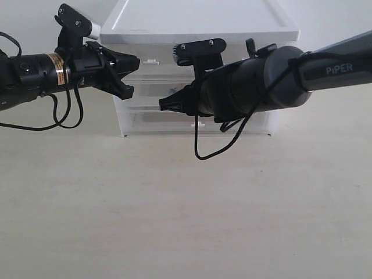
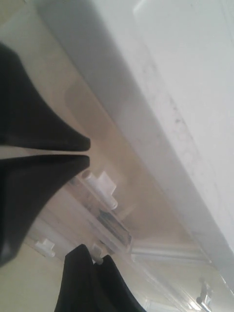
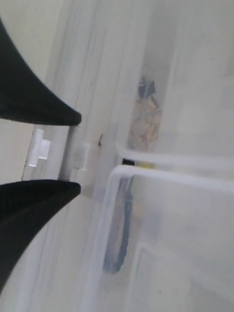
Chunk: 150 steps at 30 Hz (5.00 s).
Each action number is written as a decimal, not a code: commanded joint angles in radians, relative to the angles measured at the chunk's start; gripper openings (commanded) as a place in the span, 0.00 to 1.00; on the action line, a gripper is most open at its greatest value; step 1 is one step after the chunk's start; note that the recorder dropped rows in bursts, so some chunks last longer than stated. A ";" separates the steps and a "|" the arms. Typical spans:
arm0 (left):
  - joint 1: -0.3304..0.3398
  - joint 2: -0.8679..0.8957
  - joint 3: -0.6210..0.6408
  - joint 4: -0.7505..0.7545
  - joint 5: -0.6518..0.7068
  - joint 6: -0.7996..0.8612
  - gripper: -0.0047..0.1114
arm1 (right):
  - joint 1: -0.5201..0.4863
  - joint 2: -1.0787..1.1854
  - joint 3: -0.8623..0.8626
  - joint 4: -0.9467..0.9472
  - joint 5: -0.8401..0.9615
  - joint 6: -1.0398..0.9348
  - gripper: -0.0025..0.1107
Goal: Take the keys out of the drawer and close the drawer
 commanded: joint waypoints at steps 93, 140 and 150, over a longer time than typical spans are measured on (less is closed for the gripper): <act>0.012 -0.027 -0.042 -0.162 0.138 -0.015 0.08 | -0.190 -0.259 0.205 -0.102 0.277 -0.703 0.02; 0.012 -0.027 -0.044 -0.162 0.138 -0.043 0.08 | -0.212 -0.246 0.081 -0.655 0.532 -0.167 0.02; 0.012 -0.027 -0.044 -0.162 0.140 -0.043 0.08 | -0.216 -0.168 0.076 -0.655 0.469 -0.212 0.02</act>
